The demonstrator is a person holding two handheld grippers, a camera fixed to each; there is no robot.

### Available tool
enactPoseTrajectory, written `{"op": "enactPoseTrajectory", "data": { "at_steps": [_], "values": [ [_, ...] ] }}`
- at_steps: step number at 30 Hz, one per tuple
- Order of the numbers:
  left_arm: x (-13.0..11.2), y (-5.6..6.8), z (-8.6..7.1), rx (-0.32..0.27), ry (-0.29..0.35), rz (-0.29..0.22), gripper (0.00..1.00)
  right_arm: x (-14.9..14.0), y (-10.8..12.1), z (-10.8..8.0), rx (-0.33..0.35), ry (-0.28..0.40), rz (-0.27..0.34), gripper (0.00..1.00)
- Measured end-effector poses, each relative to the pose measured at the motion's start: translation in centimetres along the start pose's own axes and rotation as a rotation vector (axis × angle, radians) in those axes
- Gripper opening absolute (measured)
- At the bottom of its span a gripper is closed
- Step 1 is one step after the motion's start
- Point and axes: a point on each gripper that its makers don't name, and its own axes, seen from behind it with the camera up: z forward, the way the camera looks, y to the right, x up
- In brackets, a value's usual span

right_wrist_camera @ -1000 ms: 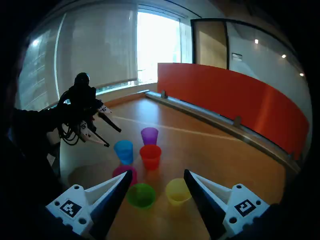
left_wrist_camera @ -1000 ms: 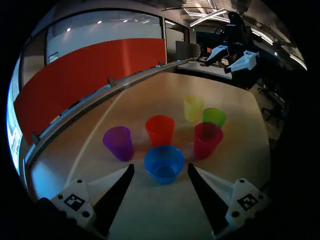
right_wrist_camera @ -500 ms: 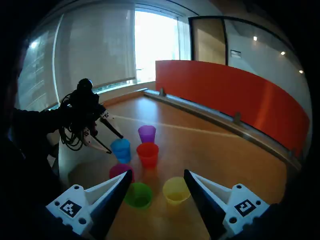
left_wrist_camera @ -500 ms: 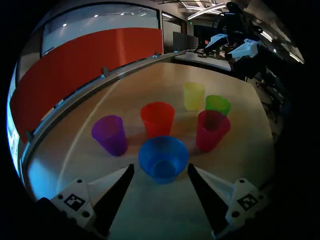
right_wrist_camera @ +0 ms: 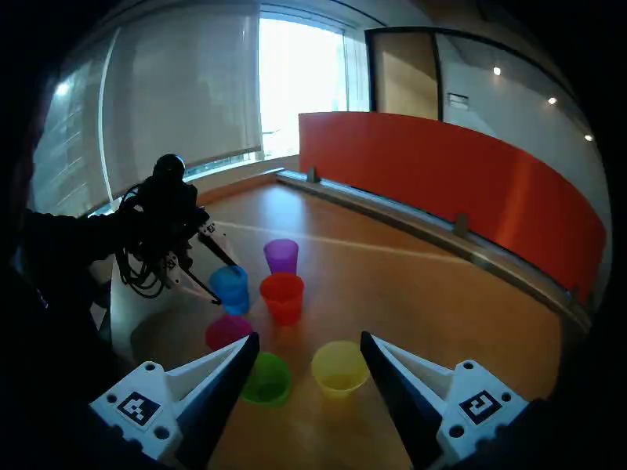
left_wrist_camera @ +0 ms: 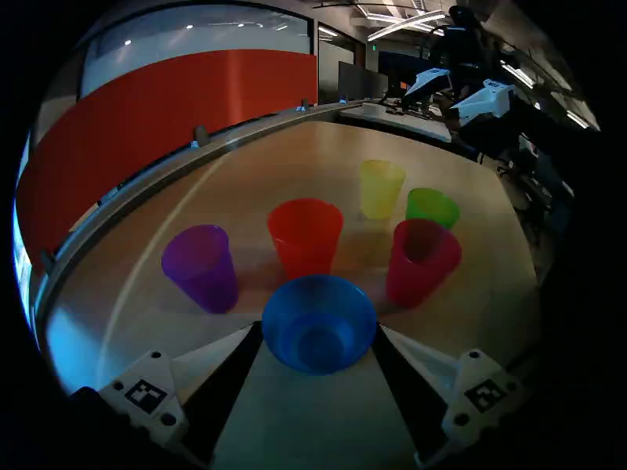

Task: Pour water

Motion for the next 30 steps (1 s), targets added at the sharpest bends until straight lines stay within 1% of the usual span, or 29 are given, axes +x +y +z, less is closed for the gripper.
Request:
{"op": "enactPoseTrajectory", "data": {
  "at_steps": [5, 7, 9, 11, 20, 23, 30],
  "values": [
    [0.2, 0.0, 0.4, -0.001, 0.004, -0.002, 1.0, -0.1, 0.2, 0.1, -0.002, -0.001, 0.005, 1.0],
    [0.3, 0.1, 0.4, -0.007, 0.007, -0.013, 0.96, -0.2, 0.2, 0.1, -0.003, -0.002, 0.006, 1.0],
    [0.4, 0.1, 0.5, -0.013, 0.009, -0.024, 0.9, -0.3, 0.3, 0.1, -0.004, -0.002, 0.007, 1.0],
    [0.3, 0.2, 0.6, -0.018, 0.009, -0.032, 0.88, -0.3, 0.3, 0.1, -0.003, -0.002, 0.007, 1.0],
    [0.5, -0.3, 0.6, 0.008, 0.019, -0.02, 0.87, -0.4, 0.2, 0.1, 0.0, 0.002, 0.014, 1.0],
    [0.9, -0.4, 0.2, 0.013, 0.032, -0.027, 0.87, -0.4, 0.1, 0.0, 0.001, 0.003, 0.014, 1.0],
    [3.2, -0.5, -1.5, 0.02, 0.096, -0.039, 0.87, -0.2, -0.3, -0.3, 0.002, 0.009, 0.007, 1.0]
  ]
}}
